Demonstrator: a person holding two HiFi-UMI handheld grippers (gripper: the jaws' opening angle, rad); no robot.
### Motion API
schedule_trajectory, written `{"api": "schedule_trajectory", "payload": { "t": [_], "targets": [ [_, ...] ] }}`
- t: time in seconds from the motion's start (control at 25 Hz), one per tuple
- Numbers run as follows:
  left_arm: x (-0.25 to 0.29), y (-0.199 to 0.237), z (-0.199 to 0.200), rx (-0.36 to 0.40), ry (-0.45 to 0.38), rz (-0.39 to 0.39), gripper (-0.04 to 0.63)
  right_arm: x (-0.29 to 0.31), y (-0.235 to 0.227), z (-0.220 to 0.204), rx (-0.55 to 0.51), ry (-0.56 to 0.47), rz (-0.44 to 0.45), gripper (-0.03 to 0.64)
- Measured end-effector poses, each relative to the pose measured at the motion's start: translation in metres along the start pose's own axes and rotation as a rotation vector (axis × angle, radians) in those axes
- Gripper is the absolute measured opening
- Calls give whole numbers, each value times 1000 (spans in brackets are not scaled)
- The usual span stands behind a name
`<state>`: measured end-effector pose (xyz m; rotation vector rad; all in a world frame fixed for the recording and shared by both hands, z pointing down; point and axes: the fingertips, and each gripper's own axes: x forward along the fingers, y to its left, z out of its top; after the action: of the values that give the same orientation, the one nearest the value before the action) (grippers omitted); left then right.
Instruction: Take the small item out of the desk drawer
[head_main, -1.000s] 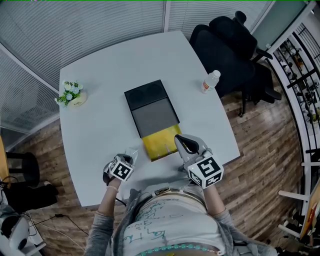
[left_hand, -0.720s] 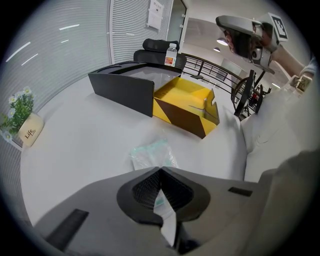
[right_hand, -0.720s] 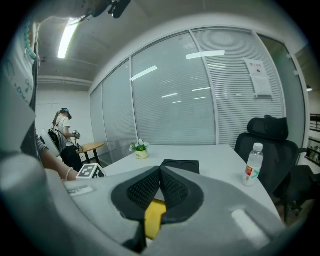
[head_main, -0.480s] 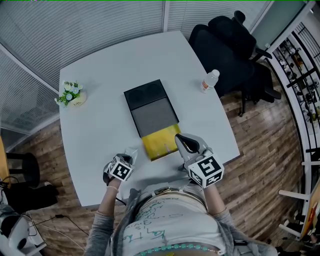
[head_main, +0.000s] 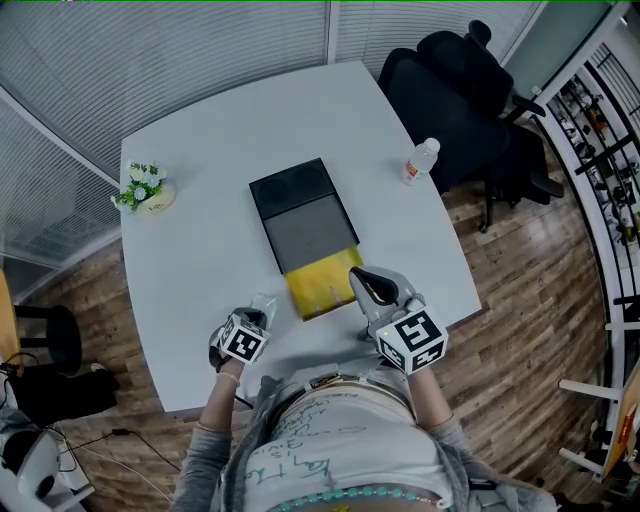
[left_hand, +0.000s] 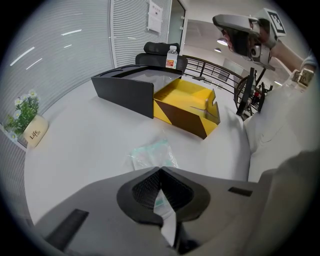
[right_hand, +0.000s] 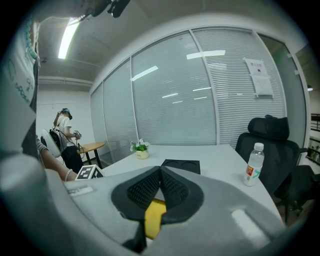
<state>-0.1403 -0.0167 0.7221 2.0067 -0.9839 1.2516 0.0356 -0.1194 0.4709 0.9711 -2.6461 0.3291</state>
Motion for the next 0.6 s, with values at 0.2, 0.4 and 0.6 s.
{"api": "schedule_trajectory", "payload": {
  "t": [0.2,0.4,0.6],
  "targets": [
    [-2,2,2,-21,12,-10,3,-2,-2,2,-1,-4,-1,2],
    [-8,4,8,-24,14,0,21,-6,-6,0,3,-6,-14,2],
    [-17,1,14,-60,-16,-16,152,-8,-9,-1,10,-5,-17,2]
  ]
}}
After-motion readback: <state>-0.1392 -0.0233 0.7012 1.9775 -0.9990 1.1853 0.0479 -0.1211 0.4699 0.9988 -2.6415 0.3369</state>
